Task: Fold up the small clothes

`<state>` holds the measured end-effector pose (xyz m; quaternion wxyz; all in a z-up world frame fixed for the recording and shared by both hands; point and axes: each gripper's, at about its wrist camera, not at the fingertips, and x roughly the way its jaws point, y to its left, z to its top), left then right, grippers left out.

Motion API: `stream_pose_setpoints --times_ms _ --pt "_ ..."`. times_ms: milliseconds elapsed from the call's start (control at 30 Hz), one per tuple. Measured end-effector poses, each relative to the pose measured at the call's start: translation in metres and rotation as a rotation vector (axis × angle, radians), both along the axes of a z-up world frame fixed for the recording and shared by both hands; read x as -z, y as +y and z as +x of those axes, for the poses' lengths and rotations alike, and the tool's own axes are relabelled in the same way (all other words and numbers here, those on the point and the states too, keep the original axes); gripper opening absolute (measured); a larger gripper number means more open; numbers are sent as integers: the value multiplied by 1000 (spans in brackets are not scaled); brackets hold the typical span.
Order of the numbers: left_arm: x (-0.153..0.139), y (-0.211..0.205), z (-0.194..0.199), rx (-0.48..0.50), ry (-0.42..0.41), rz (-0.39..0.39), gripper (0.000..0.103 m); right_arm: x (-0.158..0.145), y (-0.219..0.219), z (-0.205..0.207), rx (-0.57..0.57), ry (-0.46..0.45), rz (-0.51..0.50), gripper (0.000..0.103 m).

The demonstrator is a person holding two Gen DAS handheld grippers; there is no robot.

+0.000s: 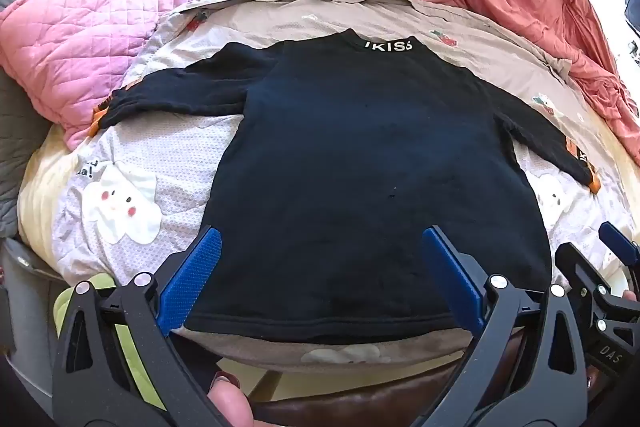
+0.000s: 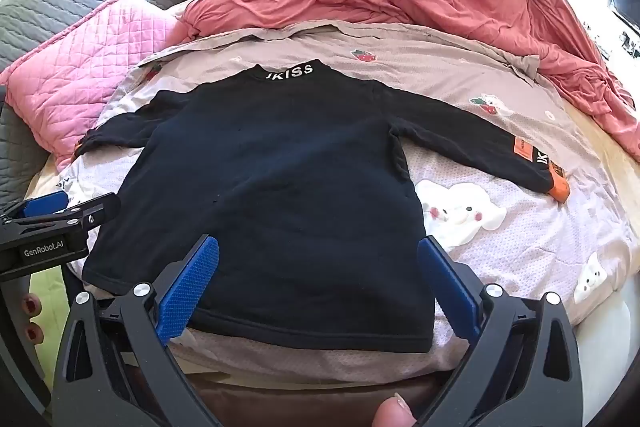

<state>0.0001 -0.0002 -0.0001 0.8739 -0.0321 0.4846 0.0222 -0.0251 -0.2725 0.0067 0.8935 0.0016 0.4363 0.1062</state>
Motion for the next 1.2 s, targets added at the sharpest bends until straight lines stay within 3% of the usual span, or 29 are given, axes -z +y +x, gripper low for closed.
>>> stream_pose_setpoints --times_ms 1200 --pt "-2 3 0 -7 3 10 94 -4 0 -2 4 -24 -14 99"
